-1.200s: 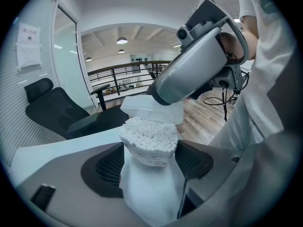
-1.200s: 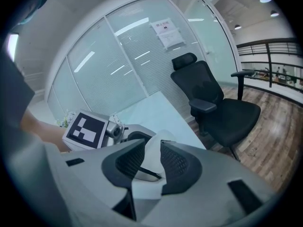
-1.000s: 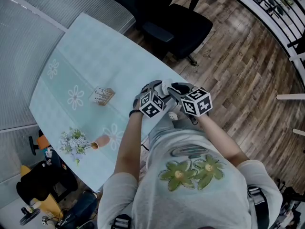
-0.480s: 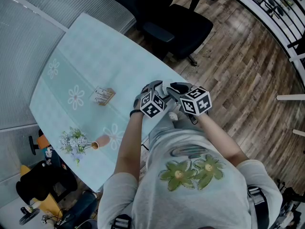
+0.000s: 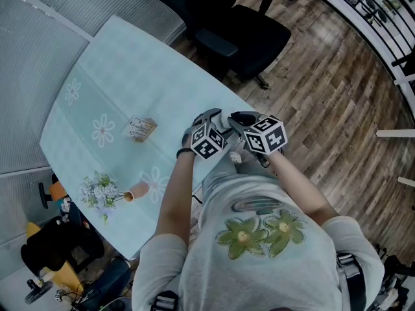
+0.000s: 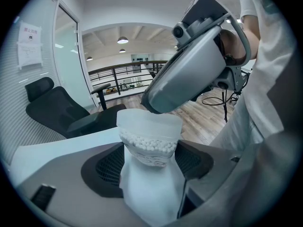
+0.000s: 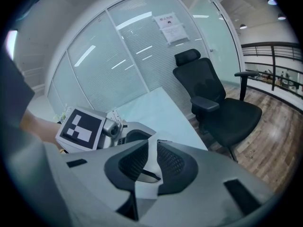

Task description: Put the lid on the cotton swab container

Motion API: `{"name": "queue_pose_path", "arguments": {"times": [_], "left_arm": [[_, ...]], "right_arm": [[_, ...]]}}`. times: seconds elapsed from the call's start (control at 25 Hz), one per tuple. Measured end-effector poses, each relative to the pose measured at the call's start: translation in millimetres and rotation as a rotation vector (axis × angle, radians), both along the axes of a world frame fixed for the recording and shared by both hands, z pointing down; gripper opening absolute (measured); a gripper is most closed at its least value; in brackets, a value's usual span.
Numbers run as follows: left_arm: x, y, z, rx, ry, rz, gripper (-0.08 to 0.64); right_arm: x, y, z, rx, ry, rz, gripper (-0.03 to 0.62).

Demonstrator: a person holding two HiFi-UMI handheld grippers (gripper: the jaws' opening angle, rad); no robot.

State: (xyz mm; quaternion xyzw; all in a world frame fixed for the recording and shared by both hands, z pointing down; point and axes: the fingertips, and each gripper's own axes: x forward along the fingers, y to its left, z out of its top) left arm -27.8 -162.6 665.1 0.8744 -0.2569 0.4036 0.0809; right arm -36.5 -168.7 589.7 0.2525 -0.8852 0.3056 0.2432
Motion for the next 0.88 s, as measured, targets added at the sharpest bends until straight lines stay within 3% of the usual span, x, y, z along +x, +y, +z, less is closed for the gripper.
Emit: {"name": "queue_pose_path", "arguments": {"times": [0.16, 0.52, 0.72, 0.88], "left_arm": [[0.8, -0.7, -0.4, -0.002, -0.002, -0.003, 0.331], [0.9, -0.5, 0.2, -0.006, -0.005, -0.004, 0.33], [0.5, -0.4, 0.0, -0.005, -0.009, -0.006, 0.33], [1.0, 0.0, -0.1, -0.001, -0.017, -0.007, 0.33]], "right_arm": [[2.8, -3.4, 3.6, 0.004, 0.036, -0.001, 0.005], [-4.1, -2.1, 9.7, 0.005, 0.119, -0.082, -0.002], [-6.7, 0.1, 13.3, 0.019, 0.227, -0.17, -0.002], [-8.0, 2.0, 14.0, 0.025, 0.369, -0.285, -0.001]]}}
